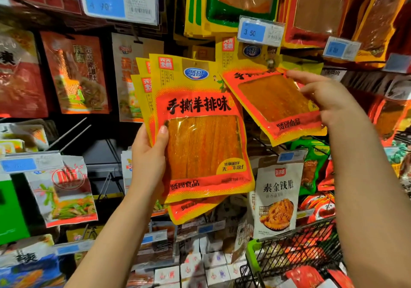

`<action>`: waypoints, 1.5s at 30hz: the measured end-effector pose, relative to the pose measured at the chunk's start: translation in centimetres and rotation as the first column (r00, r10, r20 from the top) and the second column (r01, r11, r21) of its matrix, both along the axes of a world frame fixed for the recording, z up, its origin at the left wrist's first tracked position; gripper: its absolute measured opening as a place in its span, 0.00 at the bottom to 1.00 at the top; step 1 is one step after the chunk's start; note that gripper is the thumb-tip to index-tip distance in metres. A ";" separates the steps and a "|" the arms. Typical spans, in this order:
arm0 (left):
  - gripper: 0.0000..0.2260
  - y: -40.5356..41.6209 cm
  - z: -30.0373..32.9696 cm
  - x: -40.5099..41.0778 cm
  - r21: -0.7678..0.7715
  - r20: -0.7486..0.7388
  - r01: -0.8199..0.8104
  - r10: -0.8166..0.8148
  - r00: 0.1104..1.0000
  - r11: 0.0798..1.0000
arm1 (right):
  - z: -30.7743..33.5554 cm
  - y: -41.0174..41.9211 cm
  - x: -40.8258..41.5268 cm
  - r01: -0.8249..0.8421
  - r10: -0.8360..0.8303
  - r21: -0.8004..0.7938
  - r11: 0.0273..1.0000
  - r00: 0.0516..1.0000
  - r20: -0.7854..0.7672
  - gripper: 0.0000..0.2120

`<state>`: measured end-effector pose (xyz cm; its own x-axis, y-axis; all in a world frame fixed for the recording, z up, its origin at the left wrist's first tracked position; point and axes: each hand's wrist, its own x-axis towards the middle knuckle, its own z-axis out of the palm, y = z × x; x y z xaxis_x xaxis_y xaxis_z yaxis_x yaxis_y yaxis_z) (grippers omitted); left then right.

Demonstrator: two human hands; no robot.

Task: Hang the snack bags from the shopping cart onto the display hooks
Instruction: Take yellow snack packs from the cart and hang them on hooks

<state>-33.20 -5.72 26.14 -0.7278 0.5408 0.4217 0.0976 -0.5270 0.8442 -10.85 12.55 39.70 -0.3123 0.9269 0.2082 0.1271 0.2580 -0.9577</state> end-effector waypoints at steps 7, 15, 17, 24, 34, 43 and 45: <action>0.09 0.3 -1.3 -0.4 -0.024 0.027 -0.008 0.009 1.000 1.000 | -1.5 0.7 -2.2 0.012 -0.012 -0.016 1.000 1.000 -0.002 0.04; 0.07 0.4 -2.4 -0.7 0.002 0.027 0.002 -0.002 1.000 1.000 | -3.8 0.3 -1.7 -0.088 0.092 0.059 0.994 0.994 -0.067 0.23; 0.07 0.6 -2.8 -0.6 0.014 0.004 0.011 -0.011 1.000 1.000 | -4.8 0.3 -0.8 -0.111 0.124 0.114 0.987 0.986 -0.115 0.24; 0.07 1.4 -3.9 0.5 0.057 -0.010 0.018 -0.017 1.000 0.998 | -9.5 0.7 1.8 -0.164 0.201 0.128 0.978 0.903 -0.380 0.40; 0.09 1.2 -4.7 1.0 0.052 0.001 -0.026 0.026 1.000 0.998 | -7.6 0.2 0.5 -0.227 0.270 0.148 0.963 0.844 -0.464 0.25; 0.08 0.5 -4.1 1.0 0.040 0.023 -0.041 0.040 0.999 0.998 | -5.3 0.6 0.9 -0.206 0.266 0.188 0.960 0.881 -0.392 0.24; 0.08 0.5 -4.0 1.2 0.037 0.031 -0.040 0.039 0.999 0.999 | -4.9 0.4 0.8 -0.205 0.258 0.176 0.963 0.890 -0.376 0.23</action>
<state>-32.05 -5.23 22.13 -0.7611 0.4957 0.4184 0.0933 -0.5547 0.8268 -10.01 12.95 34.83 -0.3830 0.7951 0.4702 -0.3302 0.3576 -0.8736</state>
